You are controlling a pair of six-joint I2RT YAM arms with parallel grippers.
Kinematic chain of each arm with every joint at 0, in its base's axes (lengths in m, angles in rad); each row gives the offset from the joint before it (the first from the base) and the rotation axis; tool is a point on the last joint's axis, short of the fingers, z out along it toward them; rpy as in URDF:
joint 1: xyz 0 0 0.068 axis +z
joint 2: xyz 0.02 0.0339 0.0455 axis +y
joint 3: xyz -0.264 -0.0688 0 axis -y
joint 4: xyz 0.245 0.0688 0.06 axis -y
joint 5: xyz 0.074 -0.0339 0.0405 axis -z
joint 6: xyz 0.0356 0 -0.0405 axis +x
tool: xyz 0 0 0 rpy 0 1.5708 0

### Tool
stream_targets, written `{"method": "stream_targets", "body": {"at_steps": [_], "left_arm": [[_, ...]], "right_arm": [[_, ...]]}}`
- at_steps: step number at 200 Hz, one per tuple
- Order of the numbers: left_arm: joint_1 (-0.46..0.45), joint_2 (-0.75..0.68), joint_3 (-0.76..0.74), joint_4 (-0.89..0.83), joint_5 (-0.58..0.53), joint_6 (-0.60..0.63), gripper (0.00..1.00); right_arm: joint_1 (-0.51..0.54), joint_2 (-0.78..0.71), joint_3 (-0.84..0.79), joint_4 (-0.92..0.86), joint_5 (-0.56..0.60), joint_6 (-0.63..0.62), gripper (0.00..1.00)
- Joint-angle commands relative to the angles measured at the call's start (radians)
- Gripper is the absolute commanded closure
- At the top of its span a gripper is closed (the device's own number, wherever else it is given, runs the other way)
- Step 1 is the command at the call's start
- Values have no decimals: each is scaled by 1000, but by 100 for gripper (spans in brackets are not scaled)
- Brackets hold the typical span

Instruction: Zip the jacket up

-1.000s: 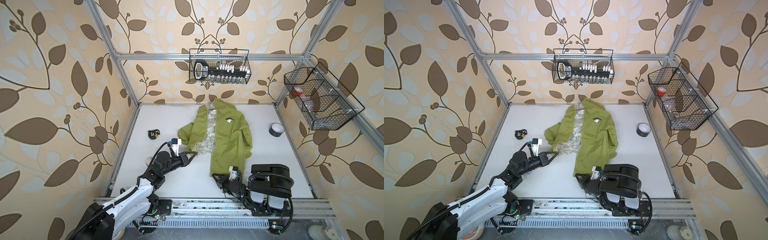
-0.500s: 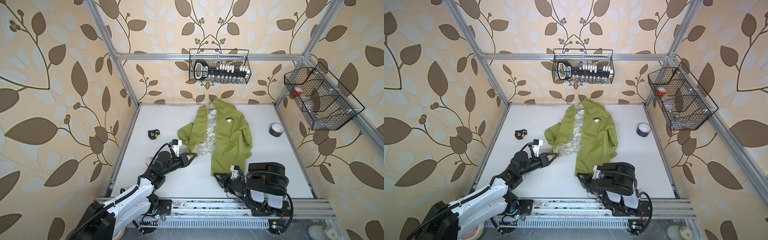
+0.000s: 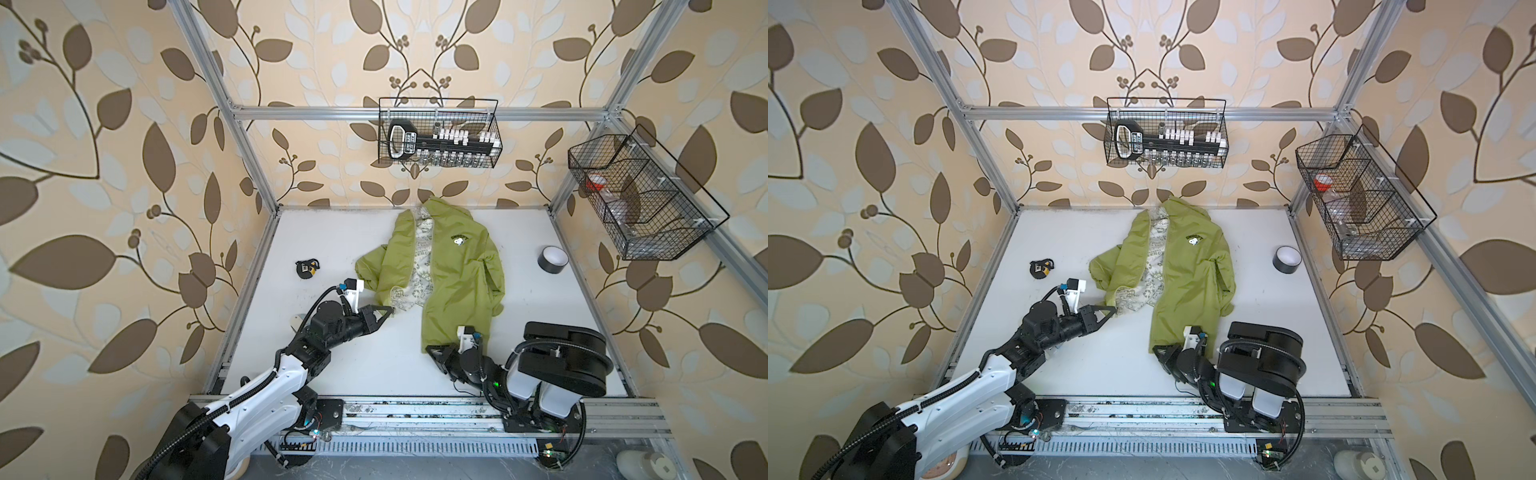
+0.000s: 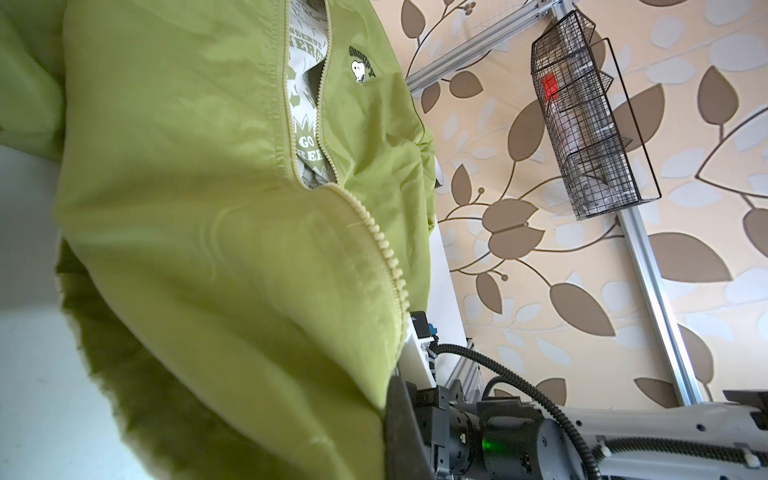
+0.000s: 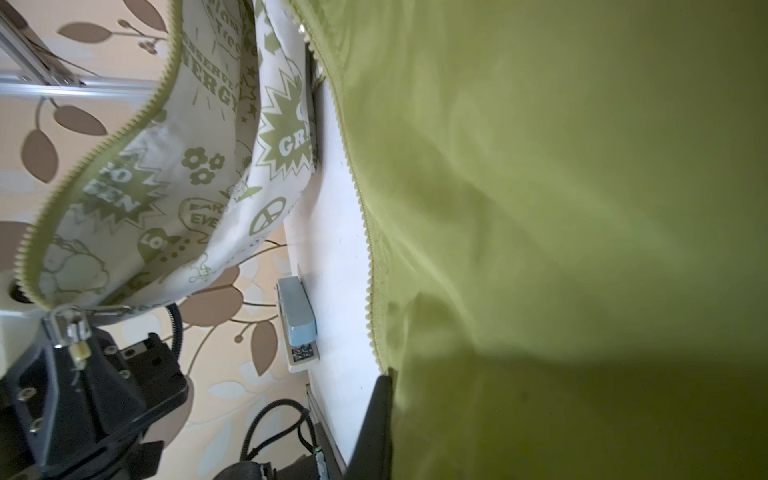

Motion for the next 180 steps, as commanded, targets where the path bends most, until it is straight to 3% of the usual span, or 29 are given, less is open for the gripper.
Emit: {"method": "stream_targets", "body": {"at_steps": [1,29,54,77,97,128,180], "left_arm": [[12,-4,31,26,-9,30,100],[12,-8,31,25,-12,31,100],[13,-11,49,-10,-8,48,100],[11,-16,53,-21,-12,56,100],[13,-19,54,-24,-16,58,100],[11,-30,56,-30,-22,58,100],[12,-117,68,-118,-95,68,100]], "right_arm": [[-13,-69,47,-308,-24,-63,100],[-36,-130,123,-516,-38,-140,100],[-78,-173,242,-780,-66,-280,100],[-67,-198,406,-1096,34,-403,100],[-61,-198,492,-1243,114,-433,100],[-80,-206,536,-1304,144,-443,100],[-189,-290,461,-1154,-57,-522,100]]}}
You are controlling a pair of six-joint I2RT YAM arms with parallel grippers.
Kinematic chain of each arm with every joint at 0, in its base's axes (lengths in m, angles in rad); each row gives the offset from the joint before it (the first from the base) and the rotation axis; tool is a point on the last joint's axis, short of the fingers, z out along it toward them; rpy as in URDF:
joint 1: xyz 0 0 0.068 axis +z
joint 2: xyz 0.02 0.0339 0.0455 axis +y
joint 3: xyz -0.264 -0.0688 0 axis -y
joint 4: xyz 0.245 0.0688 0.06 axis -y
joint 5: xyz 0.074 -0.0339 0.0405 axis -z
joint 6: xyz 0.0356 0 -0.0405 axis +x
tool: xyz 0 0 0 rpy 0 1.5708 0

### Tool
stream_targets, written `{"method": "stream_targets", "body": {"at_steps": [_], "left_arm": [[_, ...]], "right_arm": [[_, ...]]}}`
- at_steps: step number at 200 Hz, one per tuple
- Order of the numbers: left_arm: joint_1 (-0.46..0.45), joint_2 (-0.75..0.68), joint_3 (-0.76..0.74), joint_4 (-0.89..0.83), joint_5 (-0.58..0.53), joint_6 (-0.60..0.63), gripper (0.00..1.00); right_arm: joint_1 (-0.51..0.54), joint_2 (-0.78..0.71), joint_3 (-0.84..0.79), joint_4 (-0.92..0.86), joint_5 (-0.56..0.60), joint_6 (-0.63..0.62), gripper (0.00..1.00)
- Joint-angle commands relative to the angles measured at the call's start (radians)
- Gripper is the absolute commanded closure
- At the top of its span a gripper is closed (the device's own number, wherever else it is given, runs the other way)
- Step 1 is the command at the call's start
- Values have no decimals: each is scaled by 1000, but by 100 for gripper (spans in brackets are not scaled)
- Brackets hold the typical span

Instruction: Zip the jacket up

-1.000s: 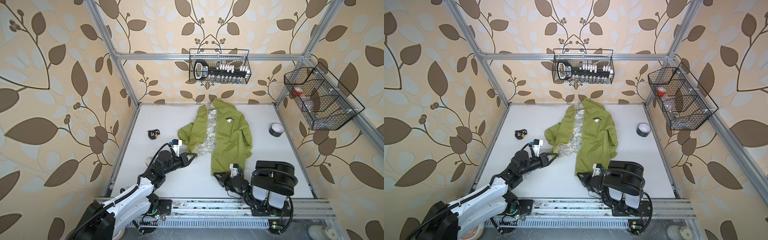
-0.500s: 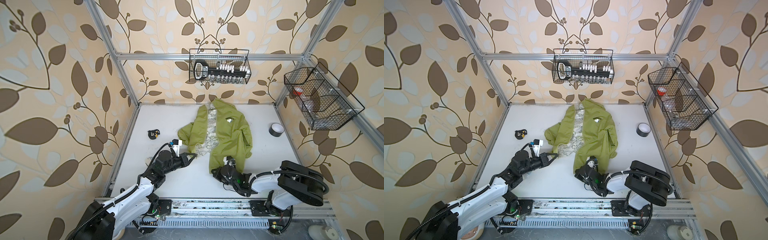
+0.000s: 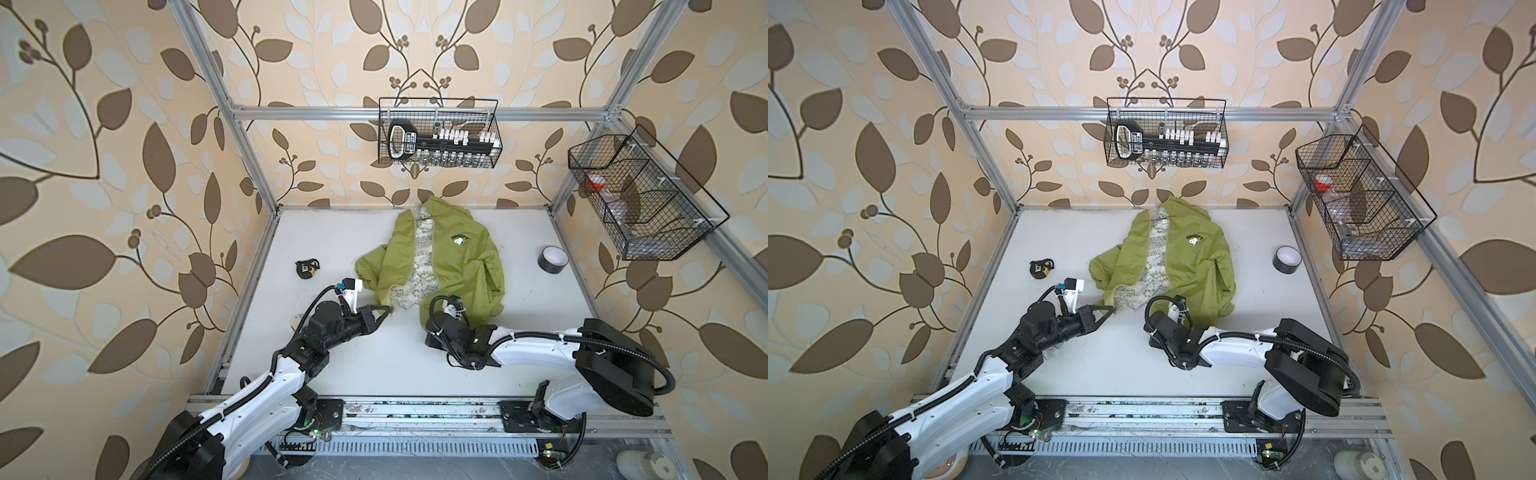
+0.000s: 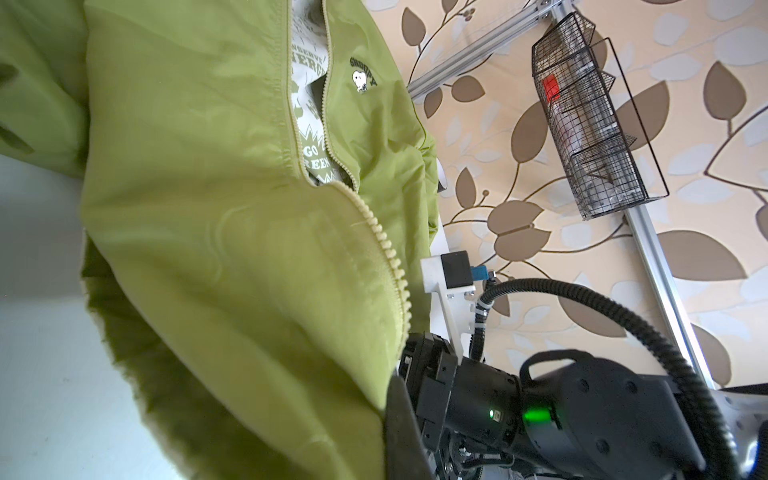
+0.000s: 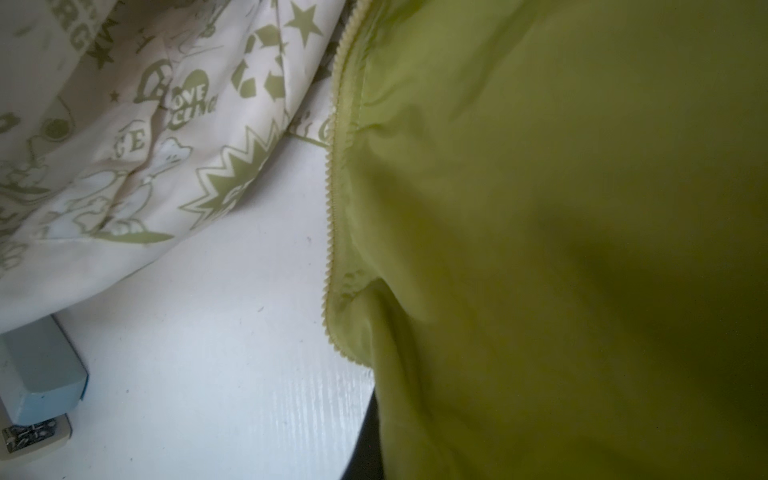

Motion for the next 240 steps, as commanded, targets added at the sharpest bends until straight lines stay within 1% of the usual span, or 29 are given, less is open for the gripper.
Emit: {"method": "stream_targets", "body": {"at_steps": [1,15,32,47,55,67,76,86,98,110,123,132,141,152,167,196,240], "left_arm": [[12,-46,53,-40,-65,29,100],[12,-47,73,-102,-123,11,100],[13,-39,95,-159,-165,0,100],[12,-31,81,-104,-148,6,100],[12,-29,73,-75,-141,15,100],[11,-24,55,5,-97,55,100],[13,-32,68,-3,-72,106,100],[10,-46,93,-46,-61,169,100],[11,-68,131,-138,-97,207,100],[13,-88,163,-234,-165,197,100],[13,-95,189,-308,-217,167,100],[12,-94,191,-318,-229,143,100],[12,-89,178,-276,-207,121,100],[12,-84,141,-177,-156,102,100],[12,-63,101,-44,-115,63,100],[12,0,86,89,-68,37,100],[12,133,96,269,19,13,100]], "right_arm": [[-50,-76,-57,55,-92,-54,100],[-50,-142,-99,108,-66,-95,100],[-59,-189,-85,51,-18,-111,100],[-86,-206,-83,36,-21,-116,100],[-113,-209,-92,43,-50,-113,100],[-150,-207,-125,127,-129,-133,100],[-178,-207,-150,181,-177,-129,100],[-192,-209,-169,208,-181,-122,100],[-192,-221,-177,211,-152,-126,100],[-204,-233,-184,211,-150,-121,100],[-235,-235,-184,225,-217,-128,100],[-257,-231,-186,243,-275,-148,100],[-259,-241,-208,305,-300,-159,100],[-258,-255,-238,390,-313,-165,100],[-259,-267,-246,440,-333,-177,100],[-268,-254,-198,428,-365,-199,100],[-278,-233,-168,478,-396,-194,100]]}}
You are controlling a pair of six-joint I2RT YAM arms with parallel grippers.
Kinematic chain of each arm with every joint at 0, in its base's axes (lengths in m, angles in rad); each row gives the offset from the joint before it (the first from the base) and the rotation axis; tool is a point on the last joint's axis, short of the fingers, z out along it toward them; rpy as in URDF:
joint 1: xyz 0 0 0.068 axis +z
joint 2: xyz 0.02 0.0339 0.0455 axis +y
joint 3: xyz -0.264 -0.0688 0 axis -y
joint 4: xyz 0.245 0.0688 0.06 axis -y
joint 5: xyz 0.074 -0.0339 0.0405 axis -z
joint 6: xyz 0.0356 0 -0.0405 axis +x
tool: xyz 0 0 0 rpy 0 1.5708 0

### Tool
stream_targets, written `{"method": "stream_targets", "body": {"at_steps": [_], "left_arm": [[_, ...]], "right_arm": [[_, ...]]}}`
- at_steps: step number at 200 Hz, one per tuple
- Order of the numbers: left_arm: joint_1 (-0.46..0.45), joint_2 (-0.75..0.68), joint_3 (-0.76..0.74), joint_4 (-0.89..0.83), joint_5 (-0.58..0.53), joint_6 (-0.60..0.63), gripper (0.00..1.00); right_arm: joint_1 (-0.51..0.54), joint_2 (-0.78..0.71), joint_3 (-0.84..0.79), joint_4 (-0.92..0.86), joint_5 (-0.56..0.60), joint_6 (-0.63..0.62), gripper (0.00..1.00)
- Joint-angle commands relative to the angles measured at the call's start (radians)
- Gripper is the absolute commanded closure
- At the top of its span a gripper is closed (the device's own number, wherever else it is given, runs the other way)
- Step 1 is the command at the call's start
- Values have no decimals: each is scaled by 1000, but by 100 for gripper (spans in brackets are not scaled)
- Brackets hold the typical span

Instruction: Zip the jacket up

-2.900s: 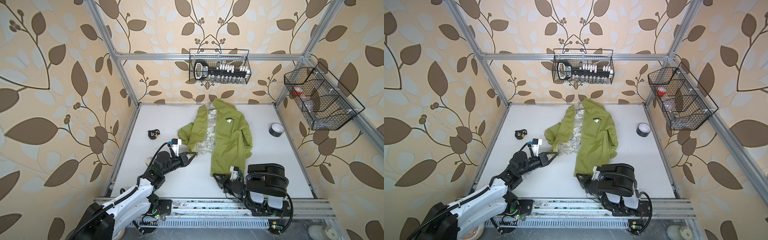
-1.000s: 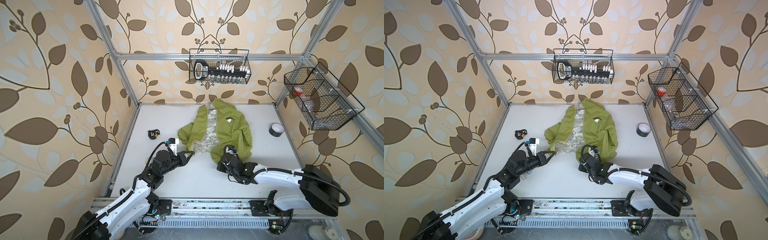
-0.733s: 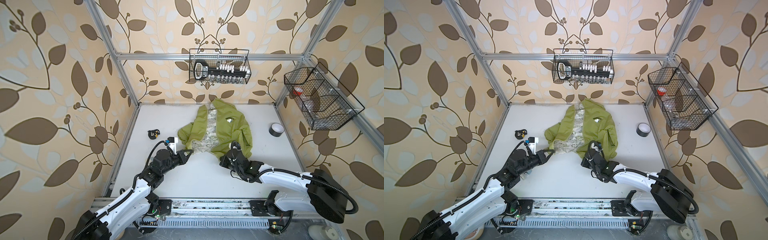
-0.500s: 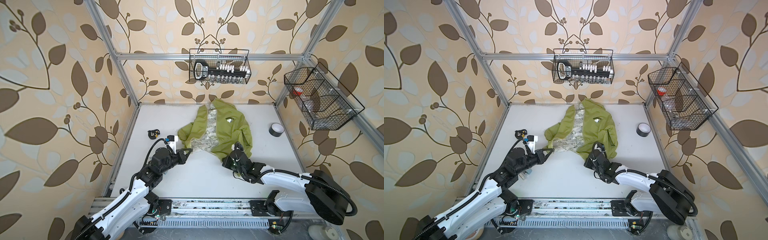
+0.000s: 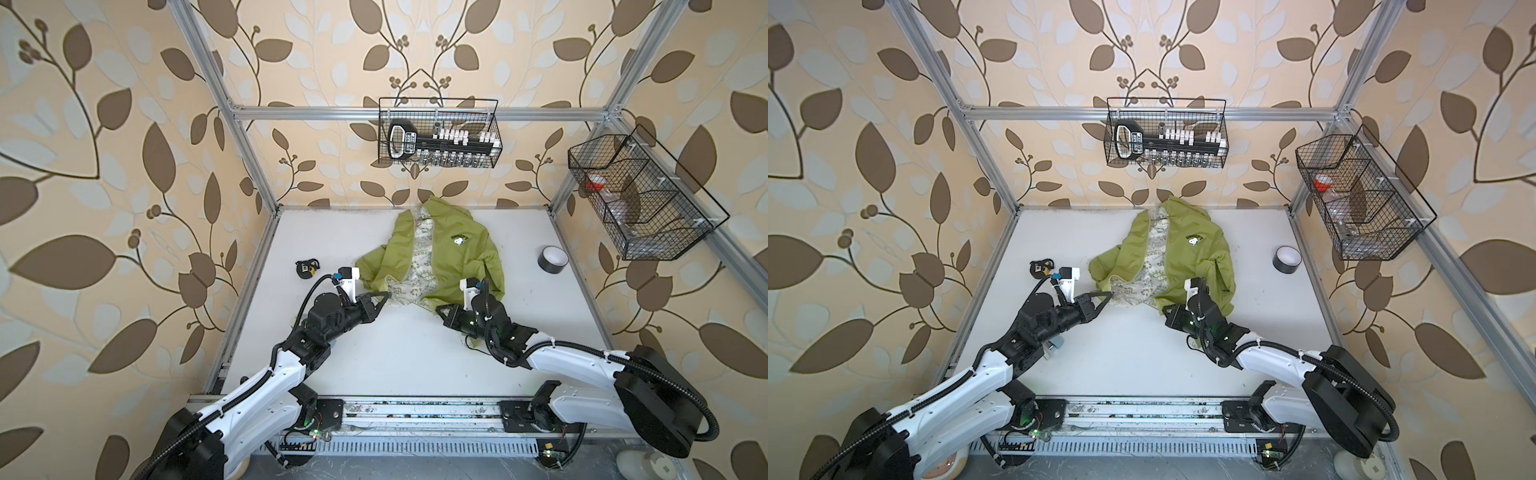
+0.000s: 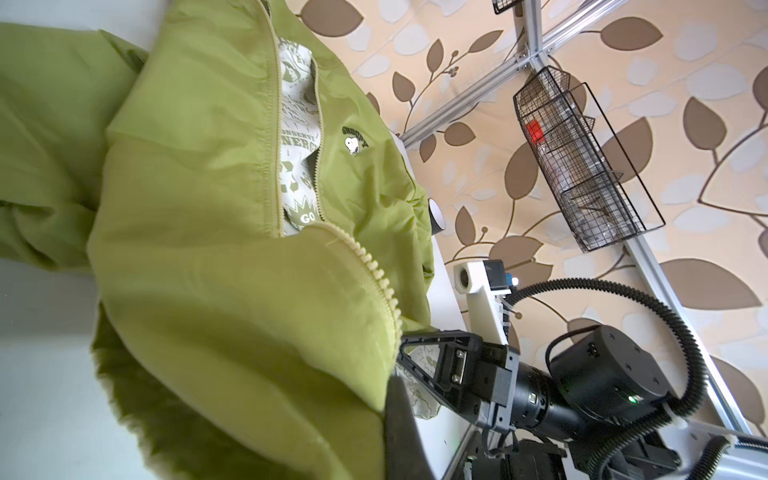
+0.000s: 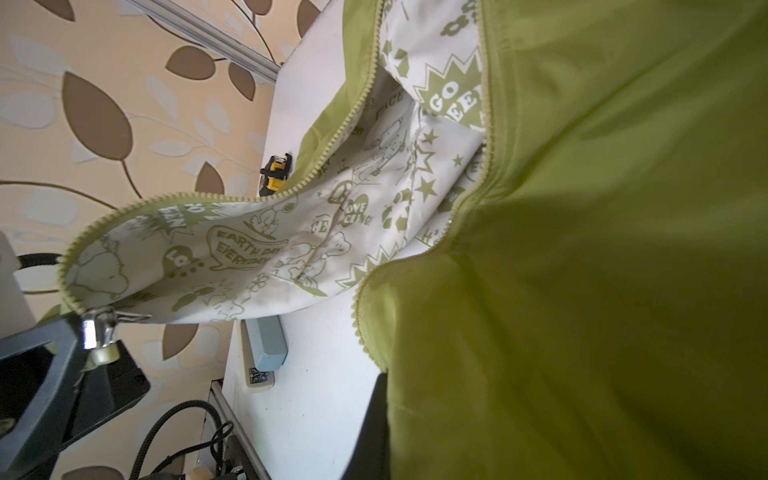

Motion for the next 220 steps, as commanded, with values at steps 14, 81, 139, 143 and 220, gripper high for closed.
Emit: {"method": "stream_targets", "body": {"at_steps": [14,81,139,143,220], "left_arm": [[6,74,13,253,91,-37,100],[6,143,8,456,102,-111,100],[5,205,-5,620,107,-191,100],[5,208,-5,628,110,-197,100],[6,312,42,824,209,-335,100]], "right_arm": [[-7,18,54,85,-58,-10,100],[7,45,87,314,-52,73,100],[112,9,95,432,130,81,100],[114,6,93,440,138,81,100],[114,-25,68,578,212,98,100]]}}
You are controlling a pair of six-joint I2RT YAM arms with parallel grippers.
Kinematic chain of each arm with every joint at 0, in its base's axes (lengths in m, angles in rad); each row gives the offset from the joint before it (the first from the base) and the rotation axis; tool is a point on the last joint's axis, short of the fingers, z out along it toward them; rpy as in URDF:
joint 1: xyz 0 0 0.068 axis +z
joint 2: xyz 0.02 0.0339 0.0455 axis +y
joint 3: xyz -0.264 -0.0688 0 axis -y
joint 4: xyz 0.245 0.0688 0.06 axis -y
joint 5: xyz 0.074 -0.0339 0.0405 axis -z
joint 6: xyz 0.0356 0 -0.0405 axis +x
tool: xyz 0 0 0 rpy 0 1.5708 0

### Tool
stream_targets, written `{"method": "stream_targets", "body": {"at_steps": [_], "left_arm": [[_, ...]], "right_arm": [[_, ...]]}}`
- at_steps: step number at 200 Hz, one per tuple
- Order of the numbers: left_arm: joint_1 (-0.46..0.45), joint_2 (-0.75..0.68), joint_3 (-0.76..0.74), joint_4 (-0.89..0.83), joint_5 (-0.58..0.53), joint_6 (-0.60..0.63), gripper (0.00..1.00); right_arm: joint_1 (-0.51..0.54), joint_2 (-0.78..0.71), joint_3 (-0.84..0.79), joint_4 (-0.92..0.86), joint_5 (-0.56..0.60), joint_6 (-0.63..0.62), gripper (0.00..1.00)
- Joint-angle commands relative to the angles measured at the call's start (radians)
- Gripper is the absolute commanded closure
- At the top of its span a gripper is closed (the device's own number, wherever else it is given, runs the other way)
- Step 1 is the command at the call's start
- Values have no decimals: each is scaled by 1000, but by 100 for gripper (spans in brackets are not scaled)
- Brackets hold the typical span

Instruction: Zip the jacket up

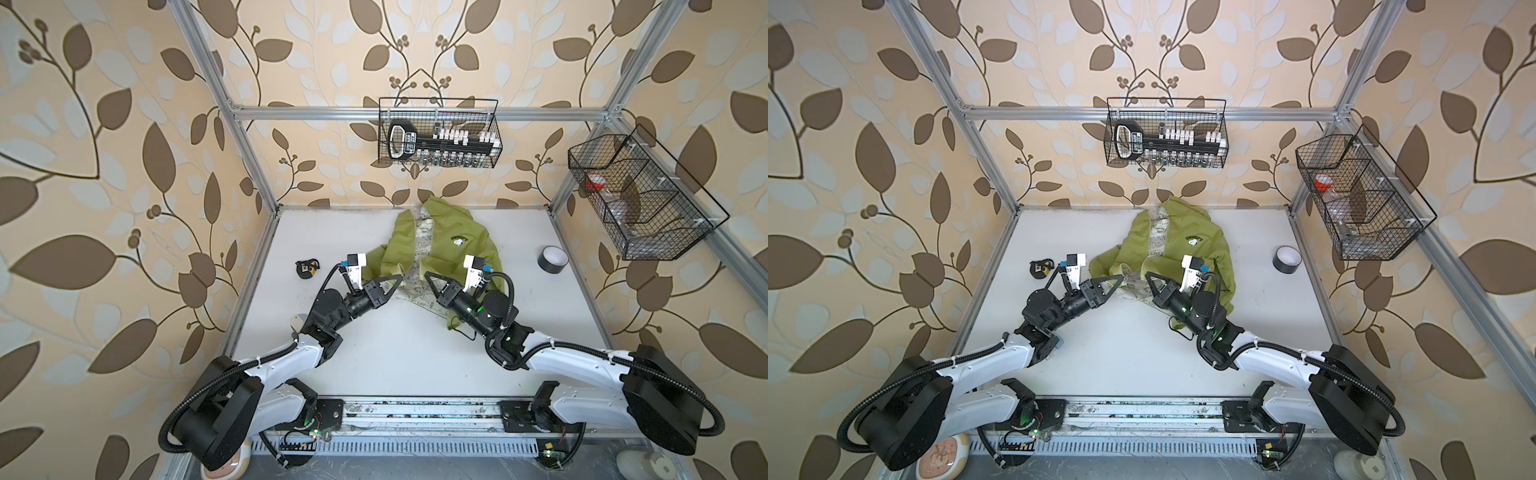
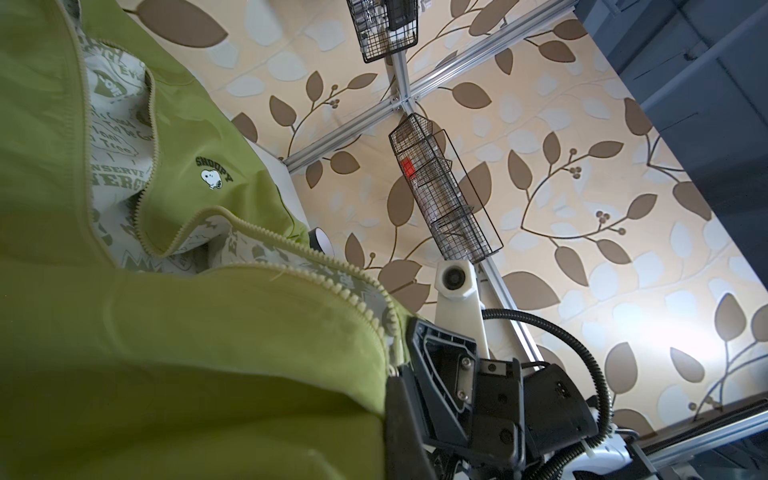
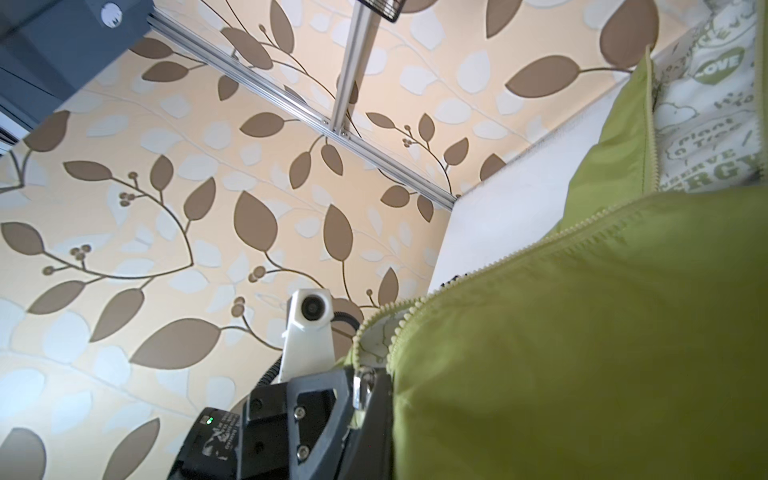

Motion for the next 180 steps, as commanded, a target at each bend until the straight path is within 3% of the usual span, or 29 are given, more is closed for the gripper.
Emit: {"method": "stream_targets", "body": {"at_steps": [1,94,180], "left_arm": [[6,24,46,173,72,-65,100],[6,54,109,245,97,-154,100],[5,98,117,315,104,-225,100]], "right_arm": [[3,-11,0,88,42,13,100],[52,27,20,199,143,8,100],[70,60,50,228,152,25,100]]}}
